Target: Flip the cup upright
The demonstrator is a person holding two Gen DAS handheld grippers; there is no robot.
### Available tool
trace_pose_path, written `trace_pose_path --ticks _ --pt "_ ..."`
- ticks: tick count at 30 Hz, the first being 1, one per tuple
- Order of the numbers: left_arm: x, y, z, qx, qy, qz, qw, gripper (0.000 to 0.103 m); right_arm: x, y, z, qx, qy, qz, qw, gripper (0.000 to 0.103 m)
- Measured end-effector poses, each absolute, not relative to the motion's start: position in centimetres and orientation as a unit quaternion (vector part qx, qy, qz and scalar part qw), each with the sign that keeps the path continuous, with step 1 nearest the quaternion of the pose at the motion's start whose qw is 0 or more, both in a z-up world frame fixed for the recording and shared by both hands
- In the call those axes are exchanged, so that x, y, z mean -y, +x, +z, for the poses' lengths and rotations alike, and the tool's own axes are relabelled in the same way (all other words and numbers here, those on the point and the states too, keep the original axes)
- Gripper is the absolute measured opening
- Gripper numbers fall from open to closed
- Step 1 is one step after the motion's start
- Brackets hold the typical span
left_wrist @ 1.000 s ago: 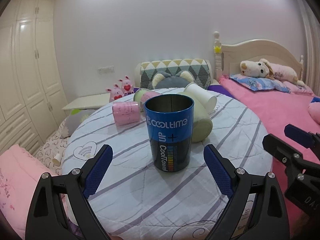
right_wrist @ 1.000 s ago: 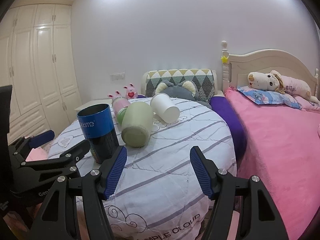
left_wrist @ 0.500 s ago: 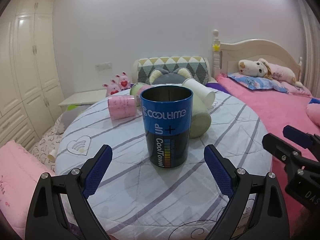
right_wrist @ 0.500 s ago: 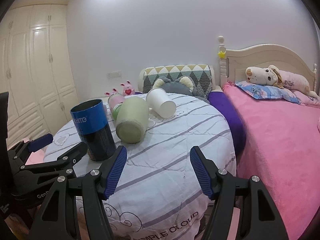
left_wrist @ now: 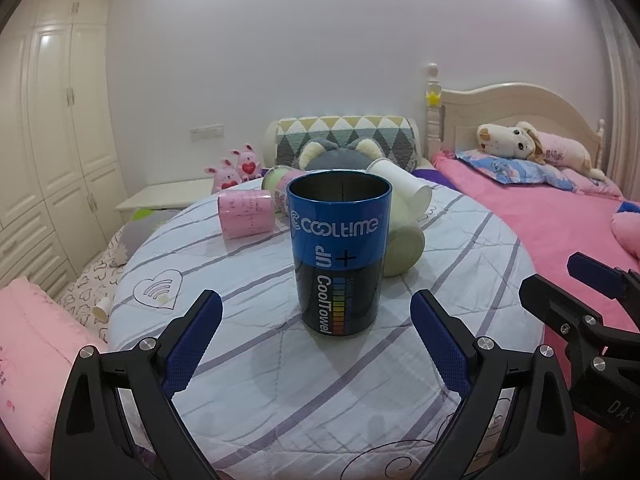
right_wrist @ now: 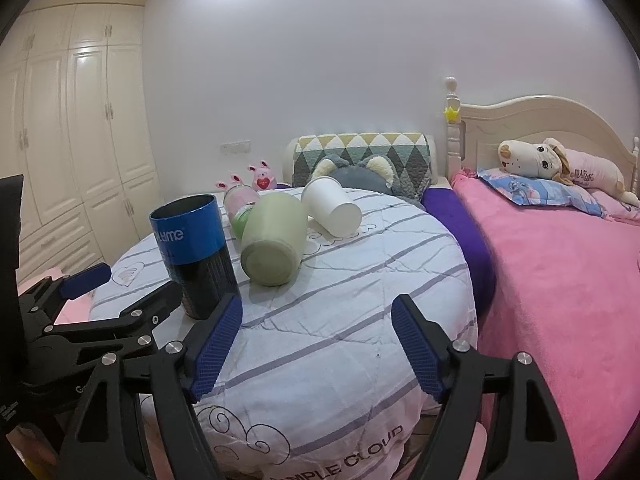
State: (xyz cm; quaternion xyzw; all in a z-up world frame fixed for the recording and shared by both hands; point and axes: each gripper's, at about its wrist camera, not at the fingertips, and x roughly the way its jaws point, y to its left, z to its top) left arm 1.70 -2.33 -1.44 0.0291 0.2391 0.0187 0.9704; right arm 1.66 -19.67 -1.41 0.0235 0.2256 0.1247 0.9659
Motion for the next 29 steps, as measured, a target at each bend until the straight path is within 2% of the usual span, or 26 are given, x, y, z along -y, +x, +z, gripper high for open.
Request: trace_pose_path --ticks 26,29 --pt "2.15 1.87 -1.64 -0.242 0.030 0.019 0.970 0.097 19.37 2.07 -1.89 -0.238 0.025 0.127 0.963 0.079" --pt "2.23 1.80 -1.66 -0.238 0.031 0.021 0.971 0.099 19.30 2.07 -1.98 -0.241 0.025 0.127 0.962 0.079"
